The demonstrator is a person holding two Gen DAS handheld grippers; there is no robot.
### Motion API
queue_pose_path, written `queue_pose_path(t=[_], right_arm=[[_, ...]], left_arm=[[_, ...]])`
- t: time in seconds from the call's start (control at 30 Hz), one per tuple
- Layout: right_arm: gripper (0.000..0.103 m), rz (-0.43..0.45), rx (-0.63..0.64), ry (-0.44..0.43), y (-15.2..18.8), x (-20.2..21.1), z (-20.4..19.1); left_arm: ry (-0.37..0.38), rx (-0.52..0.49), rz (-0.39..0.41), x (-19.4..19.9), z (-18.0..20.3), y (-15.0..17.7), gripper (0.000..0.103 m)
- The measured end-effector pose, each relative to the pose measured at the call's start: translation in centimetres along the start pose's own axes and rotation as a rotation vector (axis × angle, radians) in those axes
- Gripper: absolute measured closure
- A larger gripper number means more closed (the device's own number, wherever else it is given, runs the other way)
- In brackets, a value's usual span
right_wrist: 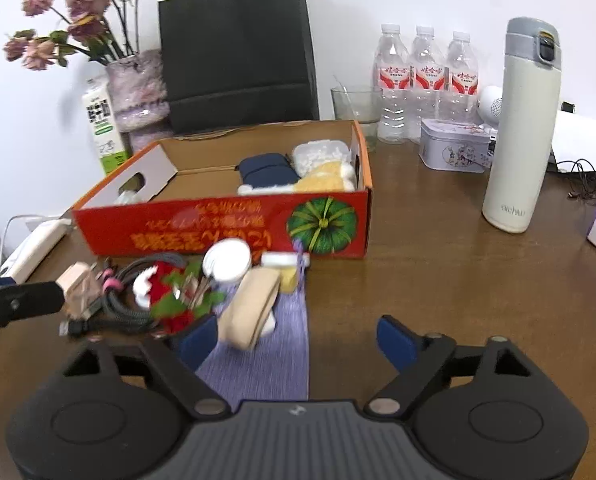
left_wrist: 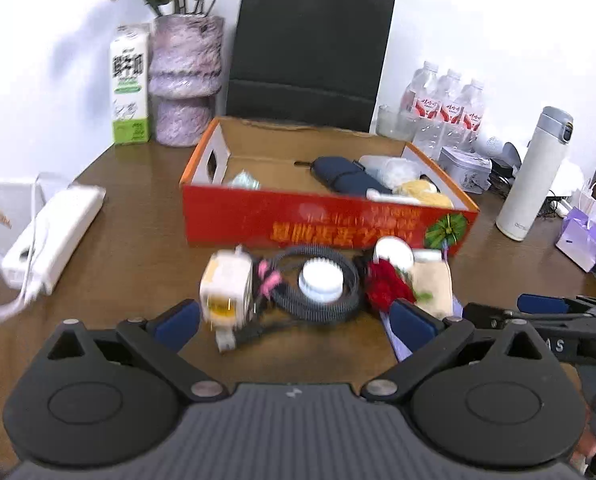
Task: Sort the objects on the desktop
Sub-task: 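Move both open tools back toward the charger and rose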
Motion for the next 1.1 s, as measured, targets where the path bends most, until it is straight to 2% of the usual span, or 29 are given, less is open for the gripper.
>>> queue_pose_path(t=[0.13,0.23,0.33,0.57,0.67,0.83,1.1], right_arm=[[0.015,0.019,0.051,-0.037,1.5,1.0,-0.8],[0.013,0.044,0.062,-0.061,2.0,1.7,-1.6],[0.009,0.081,0.074,-0.077,2.0,2.4,-2.3],[0.009,0.074,0.040,-0.094,2.6,2.6,-2.5],[0.009,0.077,0.040,-0.099,2.6,2.6,-2.5],[0.009,0.070,0.048,-0.073,2.8,2.2,-2.6],[0.009,0.084,0.071,-0.035,2.9,2.3,-2.6]], left_arm=[[-0.014,0.007,0.019,1.2,0.0,2.8,0.000],[-0.031,-0.042,0.062,1.8,0.3,4.6,0.000],[-0.066,-0.102,0.048,1.8,0.8,5.8,0.000],[-0.065,-0.047,0.034,1.7,0.5,6.9,0.000],[-0.059,-0.066,0.033,1.7,0.8,7.1,0.000],[-0.102,-0.108,0.044,1.4,1.3,7.5,0.000],[-0.107,-0.068,0.031,1.2,0.5,7.8,0.000]])
Point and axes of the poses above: each gripper's, at about its wrist camera, not at the fingertips, and x roughly against the way its jaws point, z to its right, y to its underside, the point moved 4 cm from there along -x, roughly the way its jaws point, and after that the axes turned 13 degrees about -y, right-handed, at the moved point
